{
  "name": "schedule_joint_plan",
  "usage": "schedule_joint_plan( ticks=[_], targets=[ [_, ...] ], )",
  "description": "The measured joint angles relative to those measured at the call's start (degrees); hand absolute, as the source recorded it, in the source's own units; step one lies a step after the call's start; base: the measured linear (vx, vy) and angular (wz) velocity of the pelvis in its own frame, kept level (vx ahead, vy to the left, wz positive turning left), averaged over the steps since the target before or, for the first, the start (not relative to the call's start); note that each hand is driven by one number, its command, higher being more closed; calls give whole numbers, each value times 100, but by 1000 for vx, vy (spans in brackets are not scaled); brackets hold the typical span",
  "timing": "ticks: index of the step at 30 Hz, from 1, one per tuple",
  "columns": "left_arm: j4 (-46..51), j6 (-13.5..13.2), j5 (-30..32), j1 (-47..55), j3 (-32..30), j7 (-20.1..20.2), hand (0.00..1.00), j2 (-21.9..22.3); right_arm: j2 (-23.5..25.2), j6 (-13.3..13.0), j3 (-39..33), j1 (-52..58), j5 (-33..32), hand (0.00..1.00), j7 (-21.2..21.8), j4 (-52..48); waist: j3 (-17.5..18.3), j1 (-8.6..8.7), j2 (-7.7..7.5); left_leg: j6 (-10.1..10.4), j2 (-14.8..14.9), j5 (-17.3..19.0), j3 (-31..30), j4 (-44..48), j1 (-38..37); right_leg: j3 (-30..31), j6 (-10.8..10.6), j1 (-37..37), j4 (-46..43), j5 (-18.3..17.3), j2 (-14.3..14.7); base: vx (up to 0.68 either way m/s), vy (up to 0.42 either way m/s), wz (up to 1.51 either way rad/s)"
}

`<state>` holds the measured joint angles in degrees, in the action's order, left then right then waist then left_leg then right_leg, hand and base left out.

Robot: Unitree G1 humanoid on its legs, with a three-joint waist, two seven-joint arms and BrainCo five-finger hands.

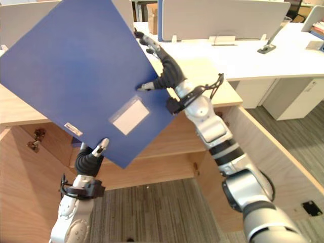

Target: Walk over to the cabinet, pick up the folder, carry it to the office cabinet, place the folder inside the office cabinet, then close the office cabinet door

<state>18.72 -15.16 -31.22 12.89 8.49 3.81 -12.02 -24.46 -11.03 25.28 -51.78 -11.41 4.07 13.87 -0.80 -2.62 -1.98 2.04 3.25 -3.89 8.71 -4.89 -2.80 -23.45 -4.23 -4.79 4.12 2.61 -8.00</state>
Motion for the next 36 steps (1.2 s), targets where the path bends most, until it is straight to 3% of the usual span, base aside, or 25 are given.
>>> schedule_joint_plan(
  ticks=[2,5,7,8,10,14,15,16,20,33,34,36],
  targets=[
    [1,0,-37,77,-12,0,100,-18,4,-17,149,-1,-271,0,67,121,-5,-1,-1,1,1,-6,4,0,2,6,0,8,-4,0,0,-38,12,-1],
    [0,24,-199,206,21,3,100,-155,-18,18,528,-1,-1350,0,359,427,-6,-4,-3,10,8,-13,9,-1,8,11,2,18,-5,1,7,-37,12,-1],
    [0,77,-299,216,53,5,100,-298,-251,93,803,6,-2415,0,717,549,-4,-33,-7,23,14,-27,7,0,63,11,7,78,-5,5,15,-16,5,0],
    [0,86,-325,215,77,6,100,-352,-326,105,868,18,-2620,100,784,587,-5,-50,-8,25,15,-30,8,0,70,12,9,87,-6,8,17,0,0,0],
    [1,86,-470,214,207,34,100,-514,-690,231,1130,267,-3267,100,884,636,8,-136,-22,30,18,-31,9,1,63,12,11,78,-5,9,23,0,0,0],
    [2,83,-536,102,203,36,100,-894,-1323,570,1685,990,-3750,100,960,623,70,-245,-62,49,38,-28,10,2,63,20,15,76,-5,7,47,0,0,0],
    [1,107,-457,-33,197,47,100,-1081,-1504,805,2017,1269,-3831,100,1150,601,104,-303,-83,59,53,-26,11,2,62,25,29,74,-5,-2,63,0,0,-3],
    [1,109,-294,-126,114,98,100,-1293,-1557,1046,2444,1477,-3927,100,1503,398,105,-287,-90,74,79,-28,16,6,63,34,37,75,-5,-7,91,0,0,-3],
    [0,122,-78,-376,-213,401,100,-1757,-1557,1373,2847,2031,-3921,100,1928,106,114,-317,-92,113,142,-17,8,76,79,41,86,72,-46,-41,144,-22,-5,0],
    [103,123,-109,-580,-487,665,100,-1801,-1809,1410,2519,2534,-3924,100,1934,-760,207,-307,-82,179,267,28,-21,381,362,80,225,291,-310,-146,200,-43,3,0],
    [103,123,-109,-580,-491,666,0,-1798,-1808,1410,2505,2549,-3924,100,1934,-771,215,-299,-82,179,268,29,-23,400,374,82,226,321,-321,-146,199,-23,18,-3],
    [103,123,-110,-581,-492,666,0,-1749,-1800,1412,2419,2657,-3912,100,1934,-818,216,-299,-79,180,272,27,-11,414,396,105,226,362,-350,-144,197,-15,18,-4]
  ],
)
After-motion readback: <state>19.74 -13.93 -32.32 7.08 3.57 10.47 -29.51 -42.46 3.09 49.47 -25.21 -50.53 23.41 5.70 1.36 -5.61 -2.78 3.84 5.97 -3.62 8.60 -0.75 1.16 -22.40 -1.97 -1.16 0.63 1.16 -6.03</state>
